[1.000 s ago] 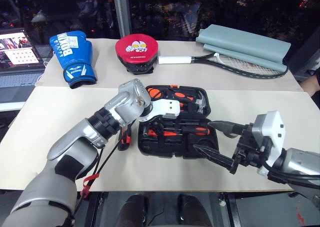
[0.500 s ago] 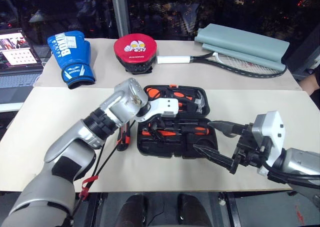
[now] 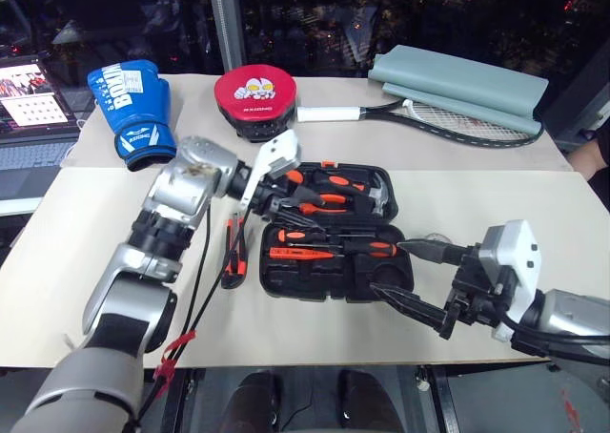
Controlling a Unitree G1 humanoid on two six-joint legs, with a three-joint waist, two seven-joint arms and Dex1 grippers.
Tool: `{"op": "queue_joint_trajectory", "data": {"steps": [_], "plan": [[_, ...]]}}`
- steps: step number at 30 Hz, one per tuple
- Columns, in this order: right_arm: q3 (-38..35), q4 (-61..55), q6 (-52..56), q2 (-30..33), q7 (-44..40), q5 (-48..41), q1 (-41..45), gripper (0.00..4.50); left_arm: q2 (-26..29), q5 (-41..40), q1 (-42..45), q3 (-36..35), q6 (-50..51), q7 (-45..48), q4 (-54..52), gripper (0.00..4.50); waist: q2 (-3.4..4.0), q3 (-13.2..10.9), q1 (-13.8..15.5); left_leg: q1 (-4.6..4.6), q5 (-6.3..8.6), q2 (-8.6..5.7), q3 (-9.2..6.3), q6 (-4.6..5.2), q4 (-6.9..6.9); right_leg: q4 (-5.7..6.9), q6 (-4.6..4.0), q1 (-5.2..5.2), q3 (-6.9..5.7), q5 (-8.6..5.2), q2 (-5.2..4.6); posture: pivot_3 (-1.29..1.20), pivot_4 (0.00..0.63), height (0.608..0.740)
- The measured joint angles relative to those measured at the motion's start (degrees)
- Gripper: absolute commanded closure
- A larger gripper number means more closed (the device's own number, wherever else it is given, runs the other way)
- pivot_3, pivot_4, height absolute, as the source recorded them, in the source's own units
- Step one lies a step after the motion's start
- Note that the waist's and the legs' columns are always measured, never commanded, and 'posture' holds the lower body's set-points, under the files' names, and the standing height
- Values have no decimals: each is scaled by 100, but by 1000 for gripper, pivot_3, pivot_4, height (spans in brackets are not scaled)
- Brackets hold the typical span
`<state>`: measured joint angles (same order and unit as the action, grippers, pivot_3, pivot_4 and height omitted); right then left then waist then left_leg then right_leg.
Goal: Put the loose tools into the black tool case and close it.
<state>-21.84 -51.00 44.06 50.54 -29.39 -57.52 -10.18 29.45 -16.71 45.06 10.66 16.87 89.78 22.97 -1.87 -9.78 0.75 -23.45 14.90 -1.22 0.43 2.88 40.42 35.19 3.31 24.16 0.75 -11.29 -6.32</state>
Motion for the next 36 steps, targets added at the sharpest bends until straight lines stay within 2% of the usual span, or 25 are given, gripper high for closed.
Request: {"op": "queue_joint_trajectory", "data": {"steps": [5, 12, 23, 36], "plan": [[-48, 48, 0, 0, -41, 1, 0, 0, -35, 185, -119, 41, -528, -154, 161, 4484, 0, 0, -3, 8, 0, 2, -1, 0, 0, 3, -3, -6, -1, 2, 2, 0, 150, 736], [-67, 63, 0, 0, -53, 21, 20, 0, -402, 555, -148, 112, -1297, -642, 576, 4484, 0, 0, 0, 6, 0, 0, 0, 0, 0, 0, -1, -5, 0, 3, 1, 0, 150, 736], [-103, 63, 0, 12, -60, 69, -2, 0, -431, 722, -427, 226, -1585, -601, 652, 4484, 0, 0, -1, 9, 0, 2, 1, 0, 0, 1, -1, -7, 1, 3, 2, 0, 150, 736], [-128, 83, 0, 42, -54, 53, 0, 0, -546, 893, -312, 269, -2207, -593, 1173, 4484, 1, 6, 37, 21, 0, 1, -1, -1, 0, 0, -1, -21, -1, 4, 0, 0, 150, 736]]}}
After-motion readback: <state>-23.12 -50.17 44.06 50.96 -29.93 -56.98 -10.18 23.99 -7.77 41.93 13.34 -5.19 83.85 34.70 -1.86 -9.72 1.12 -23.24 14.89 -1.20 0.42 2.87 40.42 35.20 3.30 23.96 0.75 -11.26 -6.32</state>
